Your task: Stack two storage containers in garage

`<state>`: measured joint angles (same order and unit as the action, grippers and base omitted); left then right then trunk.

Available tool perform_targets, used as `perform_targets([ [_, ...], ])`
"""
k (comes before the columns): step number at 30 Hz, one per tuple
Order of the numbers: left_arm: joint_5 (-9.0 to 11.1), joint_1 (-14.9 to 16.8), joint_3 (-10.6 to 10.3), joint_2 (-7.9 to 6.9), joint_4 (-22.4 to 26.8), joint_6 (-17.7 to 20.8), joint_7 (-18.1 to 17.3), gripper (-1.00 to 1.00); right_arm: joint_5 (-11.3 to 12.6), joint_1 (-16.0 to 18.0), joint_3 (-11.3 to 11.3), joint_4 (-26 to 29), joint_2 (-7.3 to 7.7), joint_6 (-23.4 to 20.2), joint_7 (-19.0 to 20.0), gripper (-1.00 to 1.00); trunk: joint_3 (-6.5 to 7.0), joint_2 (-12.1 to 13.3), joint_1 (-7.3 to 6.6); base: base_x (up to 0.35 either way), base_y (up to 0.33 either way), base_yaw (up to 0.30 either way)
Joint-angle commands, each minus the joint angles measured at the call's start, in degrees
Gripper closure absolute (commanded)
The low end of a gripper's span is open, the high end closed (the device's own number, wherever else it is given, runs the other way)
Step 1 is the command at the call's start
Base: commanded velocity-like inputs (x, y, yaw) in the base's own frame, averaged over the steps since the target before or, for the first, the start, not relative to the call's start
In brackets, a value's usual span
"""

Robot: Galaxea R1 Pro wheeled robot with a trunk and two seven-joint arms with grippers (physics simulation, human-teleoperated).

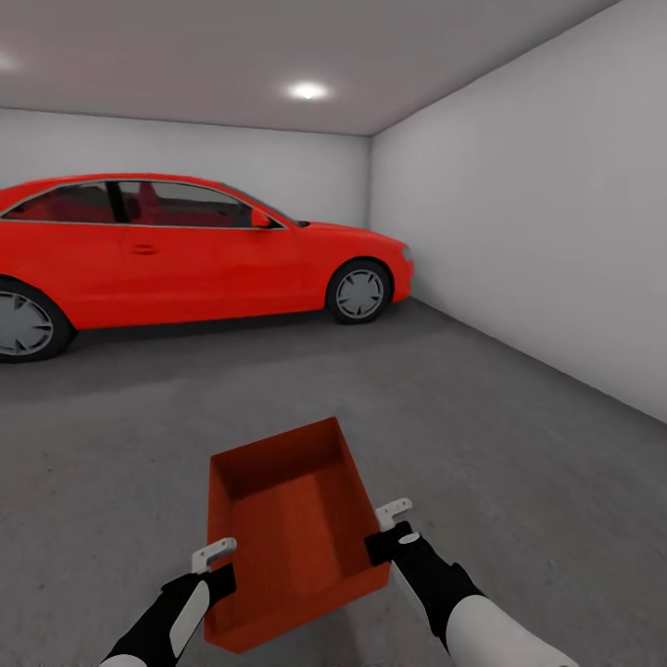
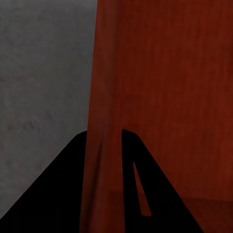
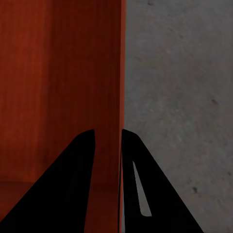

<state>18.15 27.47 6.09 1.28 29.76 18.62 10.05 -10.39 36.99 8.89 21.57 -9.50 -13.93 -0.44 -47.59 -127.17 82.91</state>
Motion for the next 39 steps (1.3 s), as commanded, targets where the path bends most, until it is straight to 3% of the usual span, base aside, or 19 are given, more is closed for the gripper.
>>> perform_targets([
  [1, 0.22, 0.04, 0.25, 0.04, 0.30, 0.28, 0.49, 1.00, 0.55, 0.01, 0.08, 0.04, 0.01, -0.39, 4.40, 1.00, -0.33, -0.45, 0.21, 0.000, 0.000, 0.000],
  [39, 0.22, 0.04, 0.33, 0.04, 0.50, 0.37, 0.49, 1.00, 0.55, 0.01, 0.08, 0.05, 0.01, -0.39, 4.40, 1.00, -10.60, -15.69, 8.56, 0.000, 0.000, 0.000],
])
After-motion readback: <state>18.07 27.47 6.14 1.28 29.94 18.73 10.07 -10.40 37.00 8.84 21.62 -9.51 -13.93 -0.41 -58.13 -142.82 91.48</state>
